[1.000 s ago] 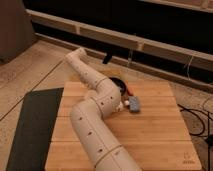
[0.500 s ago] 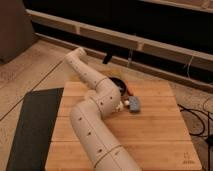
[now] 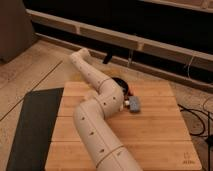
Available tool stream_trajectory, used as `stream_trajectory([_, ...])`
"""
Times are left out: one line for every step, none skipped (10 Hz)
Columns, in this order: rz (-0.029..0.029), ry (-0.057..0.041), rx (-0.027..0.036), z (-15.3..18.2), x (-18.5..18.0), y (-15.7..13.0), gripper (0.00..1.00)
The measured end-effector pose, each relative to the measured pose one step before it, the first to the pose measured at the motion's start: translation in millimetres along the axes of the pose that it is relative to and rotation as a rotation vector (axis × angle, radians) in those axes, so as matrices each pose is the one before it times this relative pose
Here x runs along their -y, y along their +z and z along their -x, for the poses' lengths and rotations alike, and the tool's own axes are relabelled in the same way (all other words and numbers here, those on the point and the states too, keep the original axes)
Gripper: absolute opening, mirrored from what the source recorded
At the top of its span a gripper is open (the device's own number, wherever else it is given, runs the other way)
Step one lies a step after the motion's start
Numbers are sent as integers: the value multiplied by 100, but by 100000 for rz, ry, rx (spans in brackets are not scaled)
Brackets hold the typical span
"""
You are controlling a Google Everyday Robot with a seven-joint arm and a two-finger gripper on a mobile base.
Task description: Push the eraser across the table
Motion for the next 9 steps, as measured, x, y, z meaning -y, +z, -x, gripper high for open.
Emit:
stream_trajectory([-4110, -2014, 3268, 521, 1823, -613, 0])
stream_trajectory([-4244, -2513, 4260, 811, 1742, -623, 0])
stream_trajectory([-4795, -2825, 5354, 1165, 1727, -453, 0])
stream_trajectory([-4274, -2893, 6435, 1647, 1151, -354, 0])
stream_trajectory([-2195, -2011, 4963, 1345, 523, -435, 0])
stream_trajectory([-2432, -2085, 5180, 1397, 650, -483, 0])
stream_trajectory([-834, -614, 1703, 441, 261, -123, 0])
stream_trajectory([-93, 63, 71, -29, 102, 12, 4])
stream_trajectory([7, -84, 57, 60, -68, -34, 15])
